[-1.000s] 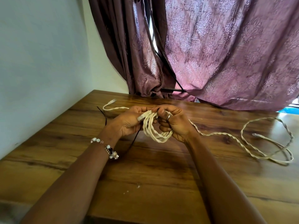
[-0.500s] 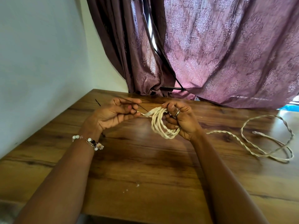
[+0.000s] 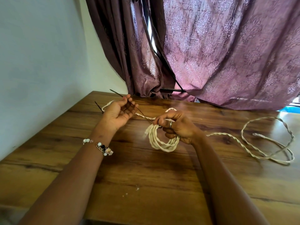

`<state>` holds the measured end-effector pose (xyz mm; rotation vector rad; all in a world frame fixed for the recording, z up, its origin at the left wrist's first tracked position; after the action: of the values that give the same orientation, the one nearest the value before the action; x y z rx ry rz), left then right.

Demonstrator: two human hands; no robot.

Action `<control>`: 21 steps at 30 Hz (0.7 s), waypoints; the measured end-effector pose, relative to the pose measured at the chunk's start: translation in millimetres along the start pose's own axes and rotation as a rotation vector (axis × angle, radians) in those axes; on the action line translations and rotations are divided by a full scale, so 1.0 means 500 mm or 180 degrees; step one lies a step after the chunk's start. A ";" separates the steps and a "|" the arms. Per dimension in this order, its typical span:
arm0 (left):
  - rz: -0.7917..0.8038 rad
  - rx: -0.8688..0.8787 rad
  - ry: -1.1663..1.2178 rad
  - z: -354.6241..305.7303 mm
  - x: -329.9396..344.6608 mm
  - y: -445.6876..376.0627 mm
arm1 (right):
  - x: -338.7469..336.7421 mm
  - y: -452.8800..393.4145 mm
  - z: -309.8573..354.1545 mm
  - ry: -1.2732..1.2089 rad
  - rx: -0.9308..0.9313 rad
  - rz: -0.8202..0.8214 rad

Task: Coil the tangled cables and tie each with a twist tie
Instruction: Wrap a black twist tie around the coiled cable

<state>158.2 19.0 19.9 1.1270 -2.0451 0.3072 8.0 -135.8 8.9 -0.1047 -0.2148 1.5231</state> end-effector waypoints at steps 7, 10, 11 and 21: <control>0.0192 0.0290 -0.0263 -0.004 0.001 0.000 | 0.004 0.004 0.001 0.0360 -0.0011 -0.0082; 0.0525 0.0350 -0.1375 0.013 0.013 0.015 | 0.007 0.000 -0.001 0.0108 -0.0110 -0.0230; 0.0630 0.0382 -0.1838 0.021 0.020 0.023 | 0.008 -0.002 -0.002 0.0048 -0.0147 -0.0302; 0.1011 0.0530 -0.2725 0.048 0.037 0.049 | 0.008 -0.002 0.004 -0.0056 -0.0627 -0.0797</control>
<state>120.4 9.0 20.6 1.1396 -3.0144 0.1563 9.0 -132.0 11.2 -0.2131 -0.3780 1.2517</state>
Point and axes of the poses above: each hand's wrist, its own y-axis away from the middle knuckle, its own x-axis out of the palm, z = x × y, the point moved 1 cm from there along -y, towards the middle knuckle, and after that the axes turned 6 degrees about -y, right-handed, at the moved point
